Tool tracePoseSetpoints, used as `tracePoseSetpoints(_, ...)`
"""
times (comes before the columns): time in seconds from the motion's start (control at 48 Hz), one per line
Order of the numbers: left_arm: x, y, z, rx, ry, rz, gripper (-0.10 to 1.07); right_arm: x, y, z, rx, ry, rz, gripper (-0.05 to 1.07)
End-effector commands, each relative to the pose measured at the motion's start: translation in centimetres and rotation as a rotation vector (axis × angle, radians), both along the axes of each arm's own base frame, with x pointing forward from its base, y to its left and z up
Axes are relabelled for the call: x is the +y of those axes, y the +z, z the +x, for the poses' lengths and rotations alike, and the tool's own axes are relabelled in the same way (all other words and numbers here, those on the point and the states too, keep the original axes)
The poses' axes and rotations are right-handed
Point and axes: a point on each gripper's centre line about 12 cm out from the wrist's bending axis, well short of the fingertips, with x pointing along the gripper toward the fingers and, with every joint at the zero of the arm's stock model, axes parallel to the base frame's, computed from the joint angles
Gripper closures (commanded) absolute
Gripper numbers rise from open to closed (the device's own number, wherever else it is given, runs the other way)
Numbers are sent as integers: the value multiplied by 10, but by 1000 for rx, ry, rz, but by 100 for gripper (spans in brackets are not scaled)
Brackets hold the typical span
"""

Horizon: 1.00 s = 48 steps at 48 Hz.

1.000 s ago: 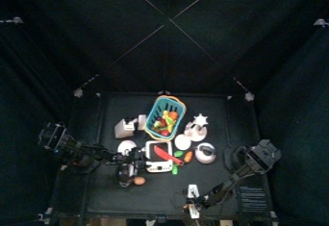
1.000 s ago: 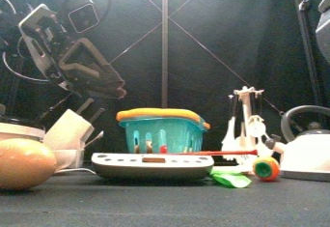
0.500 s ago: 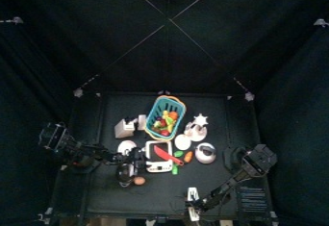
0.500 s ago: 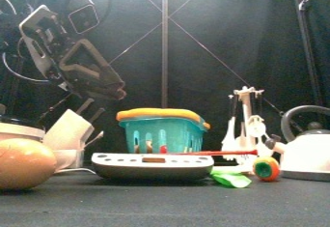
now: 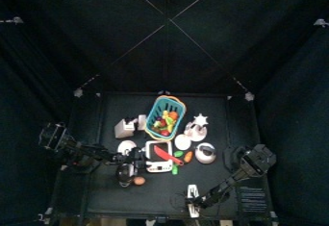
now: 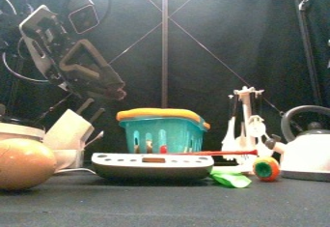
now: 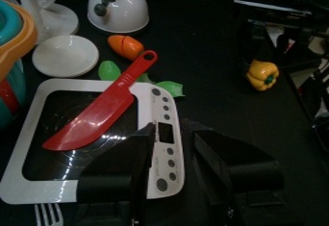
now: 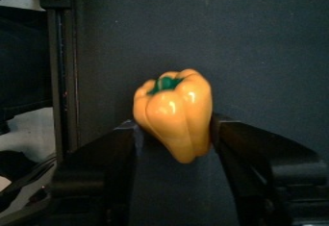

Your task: Grab squash

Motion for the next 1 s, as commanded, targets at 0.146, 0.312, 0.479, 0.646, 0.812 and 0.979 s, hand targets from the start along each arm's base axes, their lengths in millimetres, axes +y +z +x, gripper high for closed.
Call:
tracePoseSetpoints(0.146,0,5,4,-20,2,-1,26,-1,30,9,-65,-11,44,34)
tracePoseSetpoints(0.312,0,4,3,-16,3,-2,26,-9,45,11,-100,-21,59,37)
tracePoseSetpoints(0.479,0,4,3,-15,3,-1,26,-14,48,12,-109,-22,52,37)
tracePoseSetpoints(0.646,0,3,3,-12,3,1,26,-27,49,20,-132,-26,18,37)
tracePoseSetpoints(0.812,0,5,4,-18,2,-1,26,-54,54,39,-162,-82,-5,37)
tracePoseSetpoints(0.979,1,3,3,-13,6,-4,26,-76,55,50,-165,-150,4,37)
